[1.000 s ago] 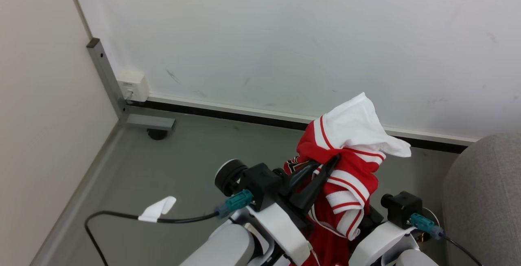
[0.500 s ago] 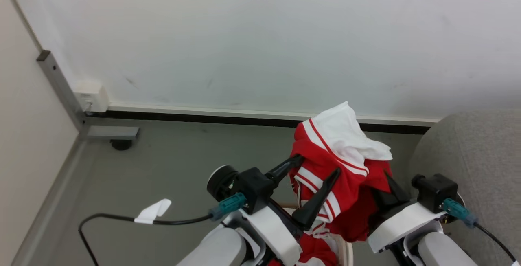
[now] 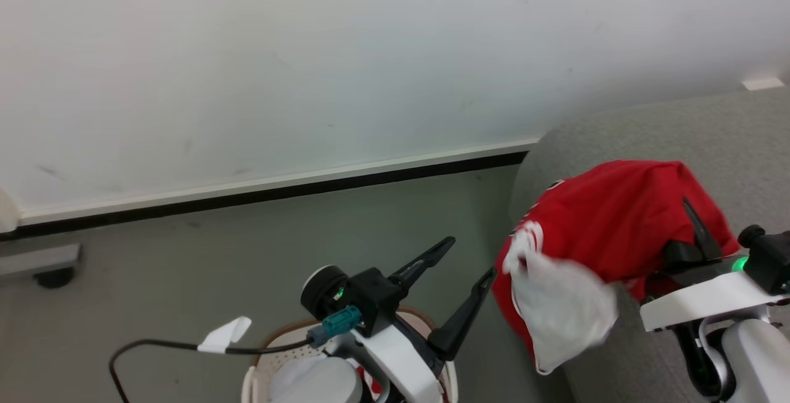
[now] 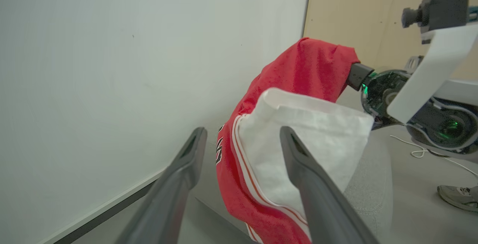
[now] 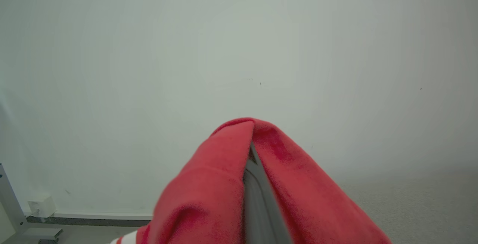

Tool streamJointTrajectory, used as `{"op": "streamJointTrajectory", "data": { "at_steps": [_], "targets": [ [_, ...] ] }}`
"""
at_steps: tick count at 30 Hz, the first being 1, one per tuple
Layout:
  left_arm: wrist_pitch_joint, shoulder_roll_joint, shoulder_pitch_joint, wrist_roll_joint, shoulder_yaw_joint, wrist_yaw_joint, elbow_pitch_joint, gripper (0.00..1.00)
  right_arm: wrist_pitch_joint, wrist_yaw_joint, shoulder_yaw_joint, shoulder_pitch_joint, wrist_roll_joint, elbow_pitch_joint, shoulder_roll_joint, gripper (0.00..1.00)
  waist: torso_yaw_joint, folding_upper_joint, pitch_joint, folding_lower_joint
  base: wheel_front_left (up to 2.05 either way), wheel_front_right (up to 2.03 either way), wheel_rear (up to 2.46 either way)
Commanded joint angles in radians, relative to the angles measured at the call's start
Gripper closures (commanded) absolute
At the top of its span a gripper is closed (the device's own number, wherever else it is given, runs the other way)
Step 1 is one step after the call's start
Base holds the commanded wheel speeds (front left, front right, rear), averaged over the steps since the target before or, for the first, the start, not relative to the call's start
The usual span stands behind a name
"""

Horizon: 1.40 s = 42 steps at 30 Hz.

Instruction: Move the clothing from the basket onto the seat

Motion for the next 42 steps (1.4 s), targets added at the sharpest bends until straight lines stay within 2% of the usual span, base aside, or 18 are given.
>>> {"op": "streamJointTrajectory", "data": {
  "at_steps": [1, 10, 18, 25, 30, 36, 42],
  "targets": [
    [-0.011, 0.005, 0.007, -0.009, -0.001, -0.001, 0.006, 0.00, 0.001, -0.002, -0.021, 0.015, -0.011, -0.015, -0.012, 1.00, -0.088, 0.0000, 0.015, 0.0000, 0.00, 0.00, 0.00],
    [-0.025, 0.003, -0.007, 0.006, -0.007, 0.000, 0.039, 0.00, 0.001, -0.002, -0.101, 0.063, -0.025, -0.085, -0.032, 1.00, -0.214, 0.0000, 0.034, 0.0000, 0.00, 0.00, 0.00],
    [-0.035, -0.002, -0.016, 0.009, -0.001, -0.005, 0.069, 0.00, 0.001, -0.002, -0.112, 0.088, -0.026, -0.107, -0.024, 1.00, -0.248, 0.0000, 0.038, 0.0000, 0.00, 0.00, 0.00],
    [-0.040, -0.006, -0.023, 0.010, 0.004, -0.008, 0.082, 0.00, 0.001, -0.002, -0.104, 0.065, -0.026, -0.103, -0.020, 1.00, -0.235, 0.0000, 0.050, 0.0000, 0.00, 0.00, 0.00],
    [-0.038, 0.002, -0.040, 0.022, 0.004, -0.009, 0.078, 0.00, 0.001, -0.002, -0.083, 0.000, -0.001, -0.087, -0.042, 1.00, -0.214, 0.0000, 0.101, 0.0000, 0.00, 0.00, 0.00],
    [-0.022, 0.024, -0.085, 0.037, 0.002, -0.011, 0.052, 0.00, 0.012, -0.002, -0.071, -0.155, 0.077, -0.034, -0.096, 1.00, -0.181, 0.0000, 0.228, 0.0000, 0.00, 0.00, 0.00],
    [0.006, 0.059, -0.135, 0.050, 0.007, -0.015, 0.010, 0.00, 0.033, -0.002, -0.100, -0.324, 0.130, 0.011, -0.185, 1.00, -0.136, 0.0000, 0.386, 0.0000, 0.00, 0.00, 0.00]
  ]
}}
